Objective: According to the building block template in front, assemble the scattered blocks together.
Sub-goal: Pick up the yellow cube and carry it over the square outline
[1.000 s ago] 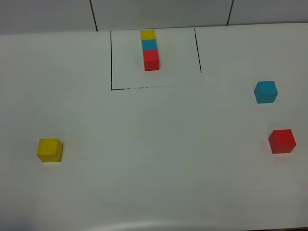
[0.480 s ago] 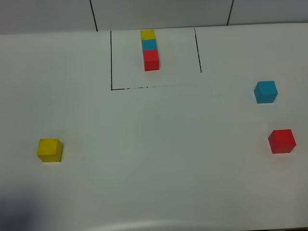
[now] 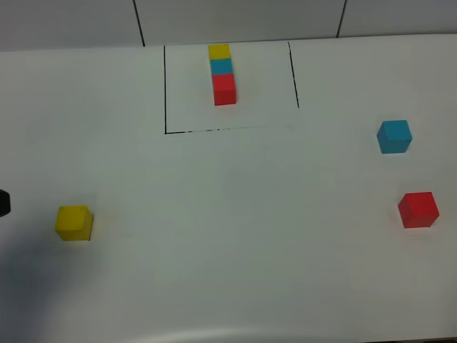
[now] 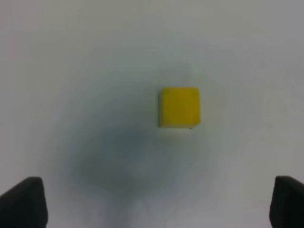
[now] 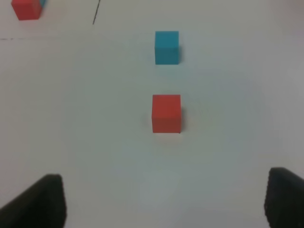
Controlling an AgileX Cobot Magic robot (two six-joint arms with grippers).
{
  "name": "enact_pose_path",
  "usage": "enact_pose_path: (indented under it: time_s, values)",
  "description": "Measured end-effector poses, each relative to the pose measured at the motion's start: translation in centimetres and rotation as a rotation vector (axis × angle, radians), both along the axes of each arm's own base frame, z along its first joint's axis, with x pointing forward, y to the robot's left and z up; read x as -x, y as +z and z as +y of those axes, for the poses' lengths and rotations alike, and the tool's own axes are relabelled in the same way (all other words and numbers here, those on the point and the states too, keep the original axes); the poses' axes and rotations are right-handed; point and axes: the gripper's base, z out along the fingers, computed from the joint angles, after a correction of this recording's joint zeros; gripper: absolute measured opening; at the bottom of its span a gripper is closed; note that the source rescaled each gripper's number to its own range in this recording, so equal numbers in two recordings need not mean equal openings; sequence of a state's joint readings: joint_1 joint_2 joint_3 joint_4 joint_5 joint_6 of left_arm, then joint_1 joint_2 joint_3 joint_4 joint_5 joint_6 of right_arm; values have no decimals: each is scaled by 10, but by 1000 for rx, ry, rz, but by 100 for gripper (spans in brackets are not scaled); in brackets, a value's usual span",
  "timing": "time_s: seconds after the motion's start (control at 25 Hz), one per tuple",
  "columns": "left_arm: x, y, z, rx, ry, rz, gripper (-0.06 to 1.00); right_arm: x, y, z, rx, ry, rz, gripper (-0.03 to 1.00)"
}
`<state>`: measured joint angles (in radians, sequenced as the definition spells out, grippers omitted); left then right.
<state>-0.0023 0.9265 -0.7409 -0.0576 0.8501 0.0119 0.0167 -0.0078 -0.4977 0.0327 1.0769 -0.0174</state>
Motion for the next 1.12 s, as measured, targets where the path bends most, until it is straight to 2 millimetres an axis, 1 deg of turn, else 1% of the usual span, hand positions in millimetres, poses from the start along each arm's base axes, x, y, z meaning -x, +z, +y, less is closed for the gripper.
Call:
enact_pose_path:
  time_s: [0.24,0.36,0.48,0.64,0.96,1.12]
  values:
    - [-40,-30,0,1,1,171,97,0,0,0,-1,0,0,74]
    - [-53,-41,0,0,2,228,95,0,0,0,-2,0,0,74]
    - [-61,-53,-3,-5,-13,276,95,0,0,0,-2,0,0,74]
    - [-70,-66,-14,-32,-53,298,94,0,0,0,-2,0,0,74]
    - [-86,-90,-16,-54,10,337,93,0,0,0,-1,0,0,74]
    - [-97,-102,-25,-58,-8,371,93,0,0,0,-1,0,0,74]
